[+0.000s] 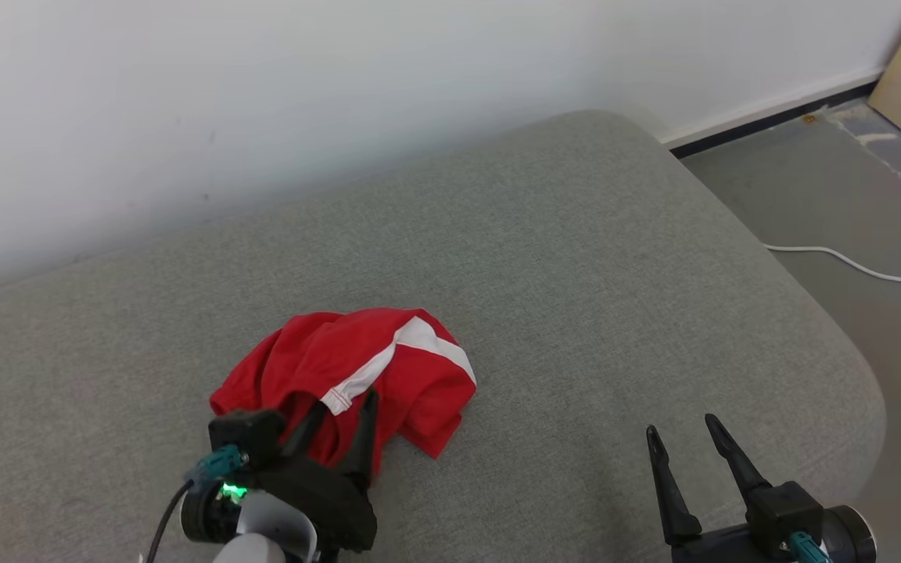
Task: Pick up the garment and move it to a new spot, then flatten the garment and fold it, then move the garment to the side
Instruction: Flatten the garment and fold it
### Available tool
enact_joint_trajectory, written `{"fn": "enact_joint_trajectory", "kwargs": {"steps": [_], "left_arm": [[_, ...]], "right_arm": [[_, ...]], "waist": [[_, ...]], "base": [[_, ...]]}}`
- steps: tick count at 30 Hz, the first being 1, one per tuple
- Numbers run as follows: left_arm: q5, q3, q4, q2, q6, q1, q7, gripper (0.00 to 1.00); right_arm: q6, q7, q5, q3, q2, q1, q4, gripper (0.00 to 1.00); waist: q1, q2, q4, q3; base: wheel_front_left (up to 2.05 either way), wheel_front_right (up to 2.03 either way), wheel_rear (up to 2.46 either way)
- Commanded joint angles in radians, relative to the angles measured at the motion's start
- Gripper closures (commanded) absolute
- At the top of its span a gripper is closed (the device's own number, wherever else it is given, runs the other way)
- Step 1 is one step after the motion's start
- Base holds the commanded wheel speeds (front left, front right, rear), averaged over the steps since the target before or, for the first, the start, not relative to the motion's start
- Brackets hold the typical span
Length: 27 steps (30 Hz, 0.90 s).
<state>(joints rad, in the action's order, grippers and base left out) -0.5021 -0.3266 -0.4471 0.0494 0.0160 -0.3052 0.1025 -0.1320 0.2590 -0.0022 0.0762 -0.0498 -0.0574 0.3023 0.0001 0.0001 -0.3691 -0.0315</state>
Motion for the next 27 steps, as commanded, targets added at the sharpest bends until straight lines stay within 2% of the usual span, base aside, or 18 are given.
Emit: {"fn": "enact_joint_trajectory", "kwargs": {"steps": [1, 2, 3, 12, 20, 27], "left_arm": [[-0.007, 0.006, -0.004, 0.002, -0.005, -0.015, 0.006, 0.58], [-0.007, 0.01, -0.008, 0.004, -0.006, -0.022, 0.016, 0.72], [-0.006, 0.014, -0.011, 0.006, -0.005, -0.029, 0.025, 1.0], [0.022, -0.001, -0.056, 0.039, 0.013, -0.124, 0.024, 1.0], [0.089, -0.052, -0.098, 0.076, 0.065, -0.363, 0.023, 1.0], [0.088, -0.072, -0.111, 0.069, 0.095, -0.552, 0.068, 1.0]], "right_arm": [[0.003, 0.004, 0.004, -0.001, -0.001, -0.005, 0.0, 0.0], [0.003, 0.004, 0.004, -0.001, -0.001, -0.007, 0.001, 0.0], [0.003, 0.005, 0.005, -0.003, -0.001, -0.009, 0.001, 0.0], [0.003, 0.007, 0.014, -0.003, -0.001, -0.015, 0.004, 0.0], [0.003, 0.007, 0.024, 0.019, -0.001, -0.029, 0.01, 0.0], [0.003, 0.007, 0.028, 0.012, -0.001, -0.022, 0.004, 0.0]], "waist": [[-0.0001, -0.0001, -0.011, -0.01], [-0.0001, -0.0001, -0.012, -0.012], [-0.0001, -0.0001, -0.013, -0.013], [-0.0001, -0.0001, -0.011, -0.017], [-0.0001, -0.0001, -0.038, -0.032], [-0.0001, -0.0001, -0.063, -0.045]], "base": [[0.0, 0.0, 0.0], [0.0, 0.0, 0.0], [0.0, 0.0, 0.0], [0.0, 0.0, 0.0], [0.0, 0.0, 0.0], [0.0, 0.0, 0.0]]}}
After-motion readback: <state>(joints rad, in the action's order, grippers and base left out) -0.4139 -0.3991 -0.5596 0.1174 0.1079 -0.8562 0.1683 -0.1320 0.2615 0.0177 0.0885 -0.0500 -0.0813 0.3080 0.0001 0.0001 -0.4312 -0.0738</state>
